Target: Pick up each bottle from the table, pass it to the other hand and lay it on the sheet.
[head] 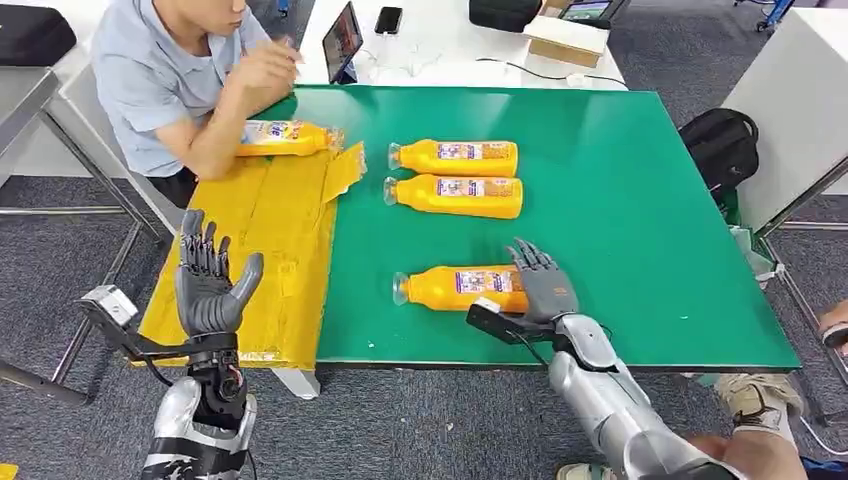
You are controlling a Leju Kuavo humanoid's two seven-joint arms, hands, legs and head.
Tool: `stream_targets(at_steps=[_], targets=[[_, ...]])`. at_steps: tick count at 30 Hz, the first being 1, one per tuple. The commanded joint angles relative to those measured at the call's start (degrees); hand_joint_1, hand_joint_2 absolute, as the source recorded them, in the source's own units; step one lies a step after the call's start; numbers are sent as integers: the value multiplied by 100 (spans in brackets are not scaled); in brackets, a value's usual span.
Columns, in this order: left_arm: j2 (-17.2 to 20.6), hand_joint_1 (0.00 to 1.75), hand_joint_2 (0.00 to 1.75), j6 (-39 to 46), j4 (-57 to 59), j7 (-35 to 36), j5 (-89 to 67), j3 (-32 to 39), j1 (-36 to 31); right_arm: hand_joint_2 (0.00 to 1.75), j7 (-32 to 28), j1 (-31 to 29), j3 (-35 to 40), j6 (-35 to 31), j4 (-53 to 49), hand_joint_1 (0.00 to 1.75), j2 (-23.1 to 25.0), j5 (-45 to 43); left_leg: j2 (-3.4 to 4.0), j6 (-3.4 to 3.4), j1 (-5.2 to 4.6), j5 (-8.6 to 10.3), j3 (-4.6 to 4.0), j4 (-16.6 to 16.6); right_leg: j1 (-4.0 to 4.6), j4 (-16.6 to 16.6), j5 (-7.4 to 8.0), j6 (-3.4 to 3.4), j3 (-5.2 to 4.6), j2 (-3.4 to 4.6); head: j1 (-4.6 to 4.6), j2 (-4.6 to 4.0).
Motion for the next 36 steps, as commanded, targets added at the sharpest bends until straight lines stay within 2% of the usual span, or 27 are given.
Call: stream_targets(at_steps=[1, 3, 4, 5, 8, 10, 14, 18, 20, 24, 26, 29, 31, 33, 36], targets=[[198, 0, 175, -63, 593, 152, 70, -120, -296, 175, 278, -1007, 850, 1129, 1129, 0, 20, 368, 18, -7, -1, -4, 18, -2, 1, 0, -1, -11, 12, 10, 0, 0], [221, 0, 175, -97, 634, 175, 83, -114, -306, 175, 258, -1201, 1006, 1484, 1143, 0, -53, 387, 25, -9, 0, -5, 19, 2, 2, 5, 0, -14, 10, 15, 2, 0], [236, 0, 175, -120, 659, 186, 86, -121, -319, 175, 173, -1312, 1140, 1708, 1171, 148, -109, 418, 17, -6, -2, -1, 15, -1, 0, 3, 2, -11, 7, 9, 2, 0], [240, 0, 175, -121, 682, 186, 86, -119, -329, 175, 107, -1394, 1153, 1854, 1187, 175, -140, 374, 20, -8, -1, -3, 23, -1, 1, 3, 0, -15, 12, 9, 0, 0], [276, 0, 175, -156, 746, 187, 92, -142, -357, 175, -268, -1709, 1236, 2604, 1271, 175, -231, 171, 18, -3, -3, 3, 23, 0, 0, 4, 3, -8, 11, 4, 0, 0], [344, 0, 175, -228, 891, 200, 125, -191, -430, 175, -422, -2010, 1416, 3451, 1351, 175, -328, -81, 17, -2, -1, 3, 21, 3, 2, 5, 4, -10, 11, 2, 2, 0], [391, 0, 175, -278, 984, 173, 134, -245, -484, 175, -436, -2239, 1686, 3882, 1350, 175, -435, -169, 4, 3, -4, 8, 20, 0, -2, 4, 4, -3, 13, -5, 2, 0], [424, 0, 175, -298, 967, 154, 130, -270, -483, 175, -405, -2384, 2034, 3953, 1357, 175, -491, -75, 9, 3, -6, 7, 14, 3, -5, 6, 7, -2, 8, 4, 2, 0], [437, 0, 175, -297, 956, 156, 130, -263, -468, 175, -397, -2322, 2094, 3882, 1352, 175, -492, -63, 8, 3, -8, 6, 18, 2, -7, 4, 5, -3, 13, 0, 0, 0], [428, 0, 175, -306, 791, 140, 126, -234, -335, 175, -604, -2004, 2182, 3205, 1123, 175, -528, -494, 2, 4, -4, 8, 16, 0, -4, -2, 6, 1, 14, -3, 2, 0], [402, 0, 175, -319, 645, 138, 128, -240, -226, 175, -939, -1670, 1832, 2521, 737, 175, -479, -1034, 6, 3, -5, 7, 19, -2, -4, -4, 6, 0, 16, 1, 0, 0], [377, 0, 175, -336, 362, 258, 13, -454, -16, 175, -1285, -903, 1399, 1402, -606, 175, -315, -1690, 10, 1, 1, 2, 26, -3, 3, -9, 5, -3, 25, 3, 2, 0], [344, 0, 175, -200, 331, 227, -194, -596, 33, 175, -1144, -533, 1245, 1267, -1412, 175, -276, -1908, 18, -1, 2, -4, 29, -2, 3, -6, 1, -6, 25, 11, 2, 0], [236, 0, 175, 71, 341, 76, -607, -832, 84, 175, -1295, -4, 911, 981, -2460, 175, -121, -2253, 29, -2, 2, -10, 28, 1, 3, -2, -2, -7, 23, 20, 0, 0], [194, 0, 175, 110, 350, 45, -636, -881, 94, 175, -1218, 69, 913, 967, -2617, 175, -109, -2231, -2, 2, -2, 2, 7, 2, -2, 1, -2, -1, 6, -6, 0, 0]])
